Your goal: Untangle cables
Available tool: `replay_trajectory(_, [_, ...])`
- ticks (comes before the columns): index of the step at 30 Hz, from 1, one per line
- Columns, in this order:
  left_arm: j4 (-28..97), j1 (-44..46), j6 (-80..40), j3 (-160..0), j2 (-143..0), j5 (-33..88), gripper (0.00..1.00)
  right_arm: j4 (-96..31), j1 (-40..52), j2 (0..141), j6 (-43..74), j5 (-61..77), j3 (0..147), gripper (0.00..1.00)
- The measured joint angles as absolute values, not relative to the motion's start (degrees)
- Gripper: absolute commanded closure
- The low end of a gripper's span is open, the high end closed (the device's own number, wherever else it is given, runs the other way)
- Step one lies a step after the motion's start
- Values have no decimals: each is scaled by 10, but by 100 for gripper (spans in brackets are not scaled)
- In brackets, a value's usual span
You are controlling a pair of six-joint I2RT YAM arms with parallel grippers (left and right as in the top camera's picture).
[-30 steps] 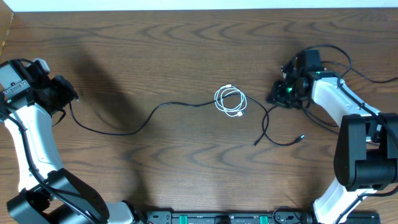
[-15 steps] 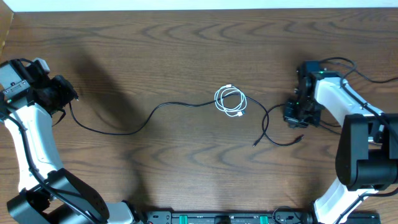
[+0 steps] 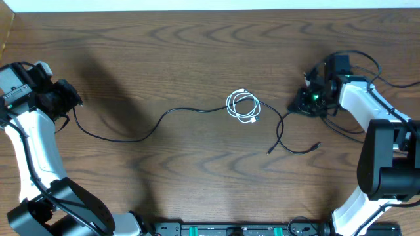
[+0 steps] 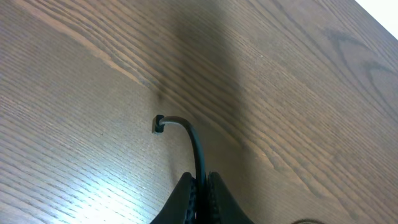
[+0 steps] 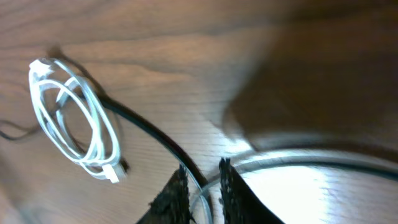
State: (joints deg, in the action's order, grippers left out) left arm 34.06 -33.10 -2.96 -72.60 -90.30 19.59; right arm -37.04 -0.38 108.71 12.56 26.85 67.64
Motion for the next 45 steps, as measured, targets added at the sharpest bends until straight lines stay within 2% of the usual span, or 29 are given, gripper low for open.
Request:
replay_trajectory(9, [341,-331,-30,-726,-903,196,93,-286,65,1087,237,214,676,85])
replay_trajectory(13, [341,-331,-30,-726,-903,196,92,-291,85,1089,271,173,676,87])
replay_trajectory(20, [340,-331,-30,-726,-903,196,92,-371,91,1110,291,125,680,97])
replay_trajectory(28, [341,-331,-30,-726,-903,196,92,-465,88,1110,293,91,689,99])
replay_trajectory(36, [341,-331,-30,-726,-903,196,92,-563,39,1111,276,-8,688,99])
replay_trajectory(45, [340,-331,-30,-726,-903,196,93,-536,-101,1113,201,-73,688,99])
